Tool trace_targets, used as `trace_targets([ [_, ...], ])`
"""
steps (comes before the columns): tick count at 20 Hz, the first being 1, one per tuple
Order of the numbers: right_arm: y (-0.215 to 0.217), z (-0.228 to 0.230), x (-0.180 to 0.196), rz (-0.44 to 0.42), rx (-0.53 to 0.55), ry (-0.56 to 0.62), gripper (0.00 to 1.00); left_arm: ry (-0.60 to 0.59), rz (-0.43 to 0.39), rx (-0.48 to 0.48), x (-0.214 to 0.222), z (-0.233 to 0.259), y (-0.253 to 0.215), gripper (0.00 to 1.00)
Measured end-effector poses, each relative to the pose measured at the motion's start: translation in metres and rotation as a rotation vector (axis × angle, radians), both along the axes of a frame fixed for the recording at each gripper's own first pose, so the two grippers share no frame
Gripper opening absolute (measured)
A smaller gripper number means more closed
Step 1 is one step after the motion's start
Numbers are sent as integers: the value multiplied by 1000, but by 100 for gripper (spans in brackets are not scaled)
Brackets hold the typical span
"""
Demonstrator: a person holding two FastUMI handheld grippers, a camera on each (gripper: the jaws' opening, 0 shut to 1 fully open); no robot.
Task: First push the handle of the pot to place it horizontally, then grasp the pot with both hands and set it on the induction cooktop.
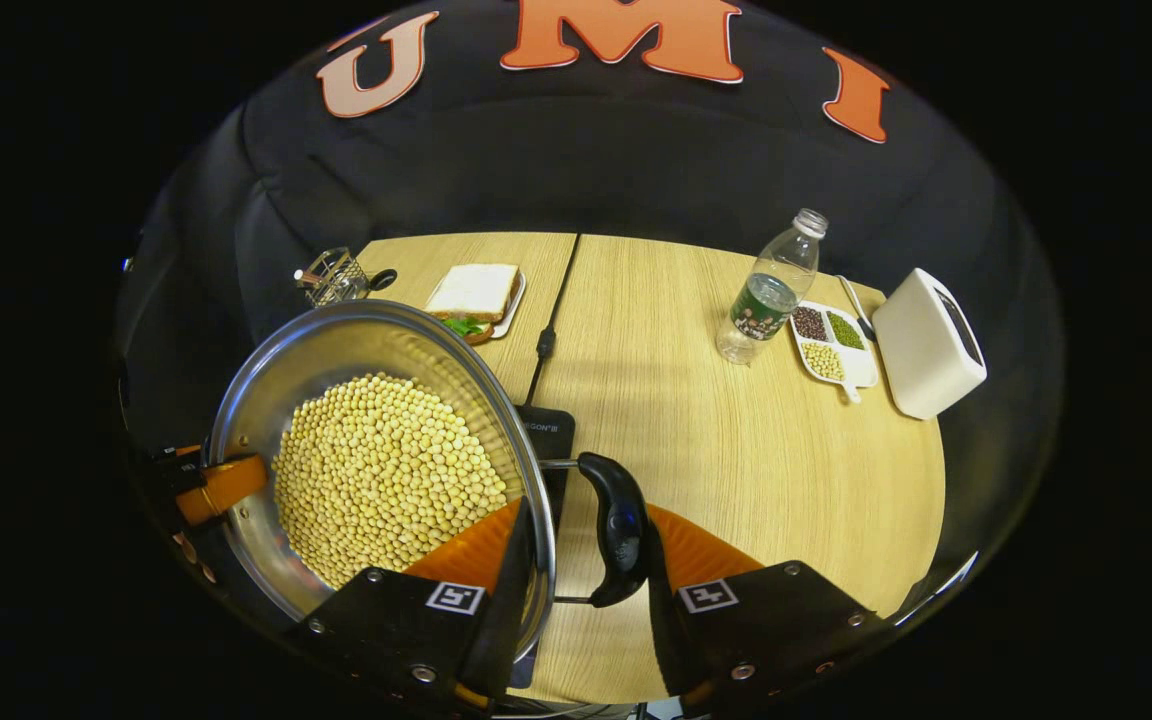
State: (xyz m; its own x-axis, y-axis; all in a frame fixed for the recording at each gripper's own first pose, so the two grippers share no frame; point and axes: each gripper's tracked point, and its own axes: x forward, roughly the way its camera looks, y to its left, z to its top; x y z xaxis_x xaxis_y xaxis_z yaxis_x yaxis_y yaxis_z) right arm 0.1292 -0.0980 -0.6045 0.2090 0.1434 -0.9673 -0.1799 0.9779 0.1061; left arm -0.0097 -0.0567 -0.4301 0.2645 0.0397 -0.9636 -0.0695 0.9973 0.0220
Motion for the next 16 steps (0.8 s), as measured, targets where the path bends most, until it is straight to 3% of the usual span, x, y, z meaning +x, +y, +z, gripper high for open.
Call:
trace_targets([
  [6, 2, 0, -2, 4, 2, 25, 53, 24, 3, -8, 1, -3, 0, 67],
  [7, 3, -2, -3, 4, 4, 30, 56, 27, 1, -5, 3, -5, 0, 67],
  [14, 1, 5, 2, 24, -15, 42, 57, 54, 7, -20, 2, -2, 2, 67],
  [15, 0, 5, 2, 25, -16, 42, 52, 56, 7, -22, 2, -2, 2, 67],
  [16, -1, 6, 2, 29, -17, 44, 56, 58, 7, -22, 1, -3, 1, 67],
])
